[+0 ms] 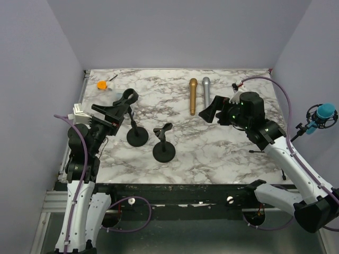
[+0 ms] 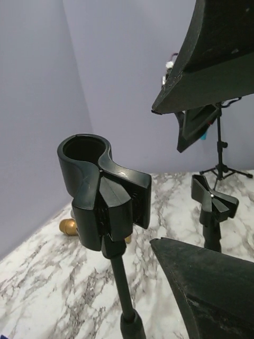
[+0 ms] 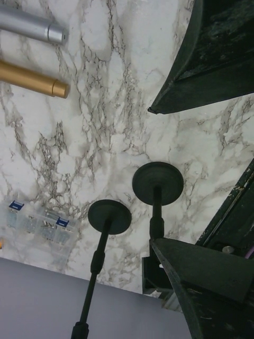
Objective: Remove the microphone from the stand
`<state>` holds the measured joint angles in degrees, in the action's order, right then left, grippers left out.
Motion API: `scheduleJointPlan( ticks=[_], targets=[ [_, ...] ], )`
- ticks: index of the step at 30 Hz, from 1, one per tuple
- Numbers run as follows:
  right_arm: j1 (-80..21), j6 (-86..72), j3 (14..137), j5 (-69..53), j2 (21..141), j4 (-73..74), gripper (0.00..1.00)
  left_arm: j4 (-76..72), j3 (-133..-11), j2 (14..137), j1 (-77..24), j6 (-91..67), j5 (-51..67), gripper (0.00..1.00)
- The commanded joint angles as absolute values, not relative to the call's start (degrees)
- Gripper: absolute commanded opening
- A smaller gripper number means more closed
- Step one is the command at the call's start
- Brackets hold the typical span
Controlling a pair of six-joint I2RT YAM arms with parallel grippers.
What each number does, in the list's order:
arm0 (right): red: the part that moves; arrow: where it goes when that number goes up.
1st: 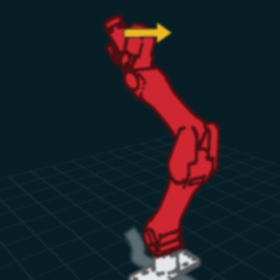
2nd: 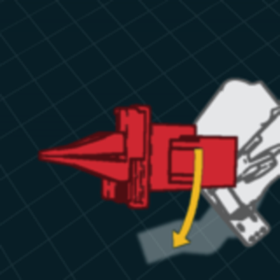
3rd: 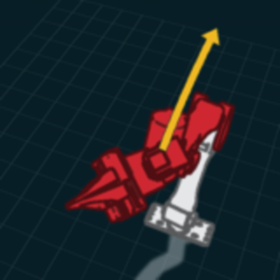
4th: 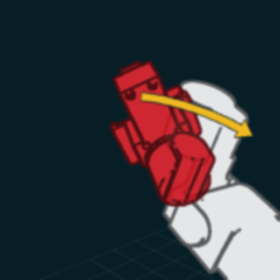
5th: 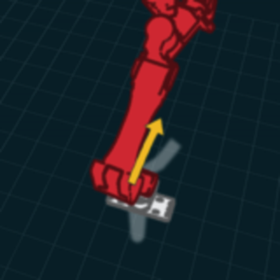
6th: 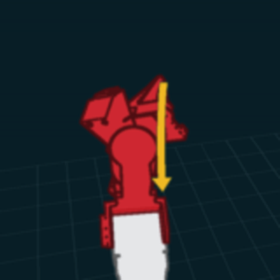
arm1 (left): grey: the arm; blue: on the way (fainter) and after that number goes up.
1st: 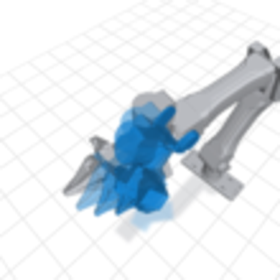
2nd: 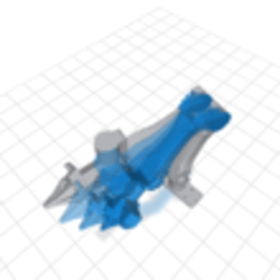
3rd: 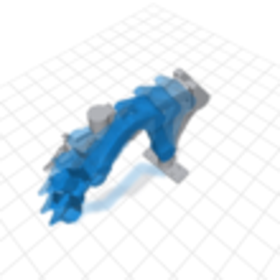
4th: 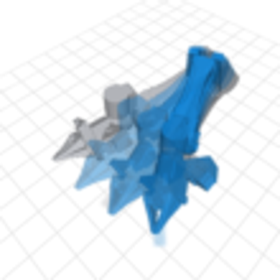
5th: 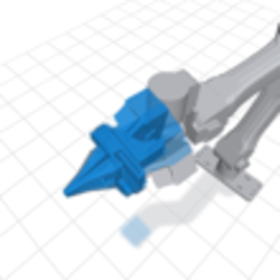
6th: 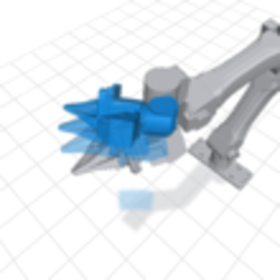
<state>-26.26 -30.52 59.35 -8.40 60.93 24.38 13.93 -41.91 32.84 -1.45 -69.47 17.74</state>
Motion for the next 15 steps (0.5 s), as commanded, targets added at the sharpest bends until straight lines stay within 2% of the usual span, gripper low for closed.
scheduleJointPlan(
  ticks=[1, 8, 15],
  targets=[
    [-26.26, -31.14, 58.72, -10.43, 58.53, 24.59, 1.00, -1.34, -37.35, 30.64, -0.79, -80.59, 11.74, 0.99],
    [-26.27, -31.29, 58.18, -8.98, 56.67, 25.66, 1.00, 7.57, -40.44, 34.37, -0.53, -82.94, 8.09, 0.99],
    [-26.28, -31.16, 58.61, -7.92, 55.99, 25.97, 1.00, 2.82, -40.12, 39.33, -0.51, -83.64, 11.57, 0.96]
  ],
)
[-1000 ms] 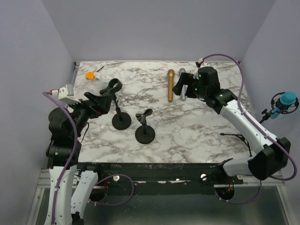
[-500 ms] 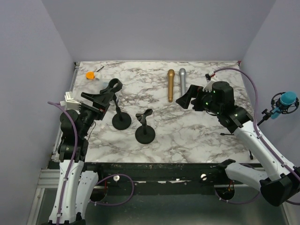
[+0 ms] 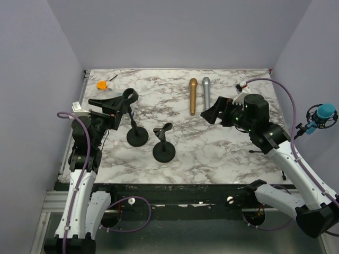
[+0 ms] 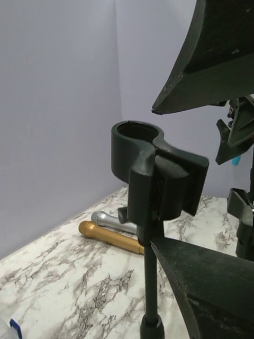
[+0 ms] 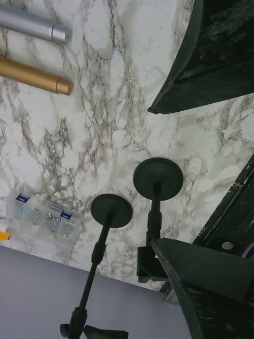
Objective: Remove the microphone from the stand
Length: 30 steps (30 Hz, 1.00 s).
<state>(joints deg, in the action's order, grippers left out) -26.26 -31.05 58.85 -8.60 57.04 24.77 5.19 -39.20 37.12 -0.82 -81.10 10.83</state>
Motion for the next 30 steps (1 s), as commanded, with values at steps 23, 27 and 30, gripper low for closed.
scheduleJointPlan(
  ticks=[23, 27, 30],
  targets=[
    [-26.21, -31.34, 58.02, -6.99, 57.04, 24.75, 1.00, 4.19, -30.95, 38.92, -0.53, -72.78, 9.62, 0.65],
    [-26.28, -31.70, 57.19, -7.54, 57.58, 23.94, 1.00, 5.18, -28.67, 38.86, -0.53, -67.85, 9.06, 0.64],
    [-26.25, -31.90, 56.71, -8.08, 58.23, 23.40, 1.00, 5.36, -27.79, 40.10, -0.48, -64.88, 8.96, 0.64]
  ],
)
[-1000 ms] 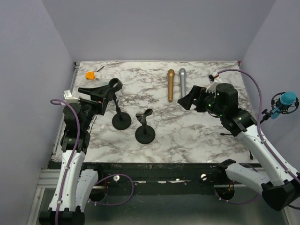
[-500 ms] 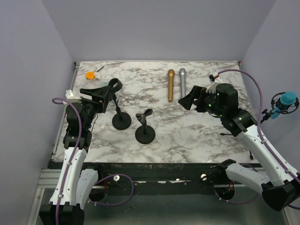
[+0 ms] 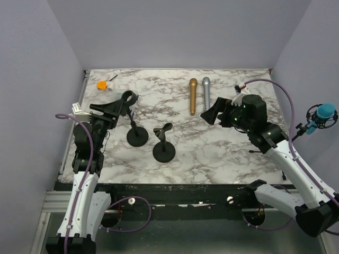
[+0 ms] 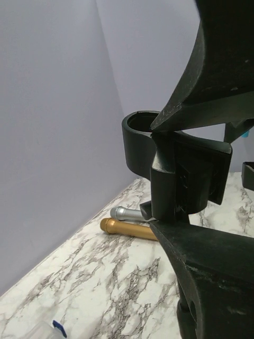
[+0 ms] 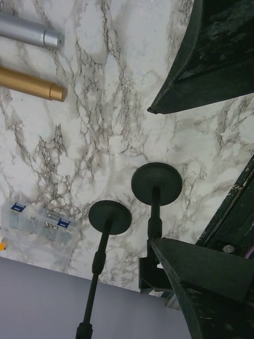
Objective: Remove the microphone from the stand
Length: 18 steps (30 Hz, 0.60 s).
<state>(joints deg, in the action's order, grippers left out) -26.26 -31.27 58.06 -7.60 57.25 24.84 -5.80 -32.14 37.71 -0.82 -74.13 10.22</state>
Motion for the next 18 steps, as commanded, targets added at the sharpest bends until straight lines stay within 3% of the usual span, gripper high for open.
scheduleJointPlan(
  ticks=[1, 15, 18],
  targets=[
    [-26.28, -32.05, 56.60, -8.33, 58.39, 23.23, 1.00, 5.28, -27.48, 40.76, -0.53, -64.02, 9.03, 0.64],
    [-26.24, -32.15, 55.28, -8.29, 58.84, 22.85, 1.00, 0.44, -21.04, 44.44, -0.53, -62.74, 9.62, 0.65],
    [-26.26, -32.00, 55.36, -8.52, 58.84, 22.94, 1.00, 1.82, -22.68, 43.41, -0.53, -60.83, 9.32, 0.75]
  ],
)
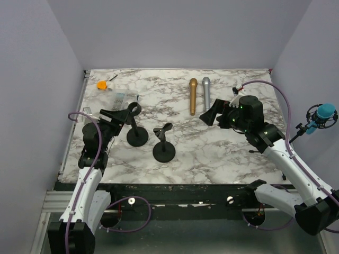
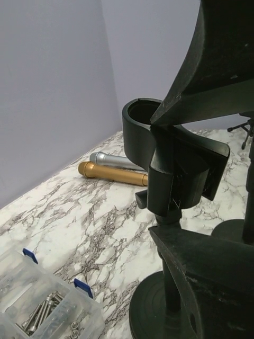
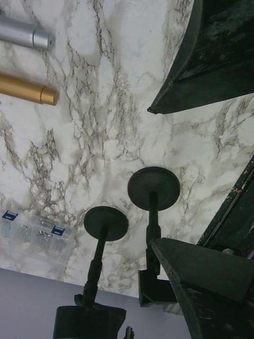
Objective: Remove the microphone from the stand
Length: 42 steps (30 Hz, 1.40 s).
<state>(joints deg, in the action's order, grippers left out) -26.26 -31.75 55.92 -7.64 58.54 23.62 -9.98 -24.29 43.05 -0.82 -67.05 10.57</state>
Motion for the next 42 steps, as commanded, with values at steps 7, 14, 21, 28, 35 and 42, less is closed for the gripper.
scheduleJointPlan(
  ticks=[7, 14, 21, 28, 35, 42],
  targets=[
    [-26.26, -31.34, 55.48, -8.03, 58.84, 23.87, 1.00, 12.29, -36.39, 41.53, -0.53, -48.61, 7.87, 0.98],
    [-26.28, -31.30, 54.17, -6.48, 59.02, 25.17, 1.00, 19.08, -48.92, 36.37, -1.84, -35.26, 3.74, 0.99],
    [-26.23, -32.36, 51.22, 3.67, 58.42, 29.17, 1.00, 9.80, -52.71, 40.09, -14.77, -30.52, 15.27, 0.97],
    [-26.28, -39.91, 46.65, 31.73, 54.88, 34.90, 1.00, 5.44, -61.26, 49.61, -22.63, -23.54, 21.32, 0.97],
    [-26.18, -50.42, 44.38, 53.44, 50.42, 41.24, 0.99, 3.58, -57.42, 47.28, -23.82, -15.59, 21.23, 0.97],
    [-23.62, -58.24, 44.16, 71.70, 56.96, 44.91, 0.95, 2.38, -52.54, 39.96, -24.70, -15.08, 19.26, 0.98]
  ],
)
